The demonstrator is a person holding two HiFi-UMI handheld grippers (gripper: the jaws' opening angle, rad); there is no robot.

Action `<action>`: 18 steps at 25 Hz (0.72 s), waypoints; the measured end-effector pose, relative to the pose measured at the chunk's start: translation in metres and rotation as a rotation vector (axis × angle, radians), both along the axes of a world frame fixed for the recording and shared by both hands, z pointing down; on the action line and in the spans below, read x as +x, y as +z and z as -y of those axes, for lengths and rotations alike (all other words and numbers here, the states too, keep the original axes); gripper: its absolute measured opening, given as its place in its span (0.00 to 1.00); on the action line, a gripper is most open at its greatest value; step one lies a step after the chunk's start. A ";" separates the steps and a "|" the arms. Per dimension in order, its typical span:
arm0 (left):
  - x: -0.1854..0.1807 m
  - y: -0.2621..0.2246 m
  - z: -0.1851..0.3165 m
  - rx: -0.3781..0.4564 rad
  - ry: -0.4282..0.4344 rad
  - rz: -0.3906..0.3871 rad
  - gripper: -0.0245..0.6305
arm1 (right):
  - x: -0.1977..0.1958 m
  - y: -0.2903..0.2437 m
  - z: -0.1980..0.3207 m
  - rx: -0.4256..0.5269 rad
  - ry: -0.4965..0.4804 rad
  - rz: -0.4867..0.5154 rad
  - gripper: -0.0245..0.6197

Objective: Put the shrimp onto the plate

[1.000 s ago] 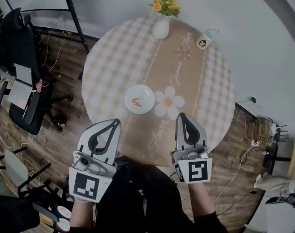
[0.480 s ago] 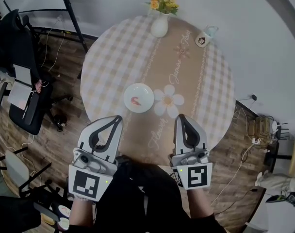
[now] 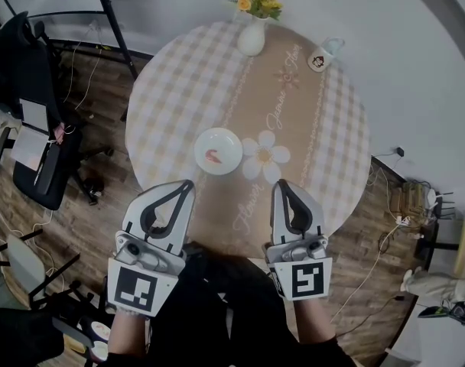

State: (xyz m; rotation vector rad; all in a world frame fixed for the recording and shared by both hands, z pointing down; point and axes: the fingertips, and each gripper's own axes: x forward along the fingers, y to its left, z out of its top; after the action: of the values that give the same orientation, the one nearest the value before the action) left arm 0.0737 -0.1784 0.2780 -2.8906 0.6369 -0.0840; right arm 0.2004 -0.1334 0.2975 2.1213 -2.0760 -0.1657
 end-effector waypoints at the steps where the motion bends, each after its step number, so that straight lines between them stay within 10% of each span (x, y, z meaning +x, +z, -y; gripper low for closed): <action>1: 0.000 0.000 0.000 0.000 0.000 -0.001 0.04 | -0.001 0.000 0.000 -0.002 0.001 -0.005 0.04; 18: -0.005 0.003 -0.002 -0.007 0.002 -0.008 0.04 | -0.014 0.006 -0.002 -0.032 -0.001 -0.005 0.04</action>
State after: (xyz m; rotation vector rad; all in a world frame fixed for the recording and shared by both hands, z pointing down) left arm 0.0691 -0.1766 0.2809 -2.8998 0.6370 -0.0751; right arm 0.1867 -0.1313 0.3033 2.0992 -2.0629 -0.1362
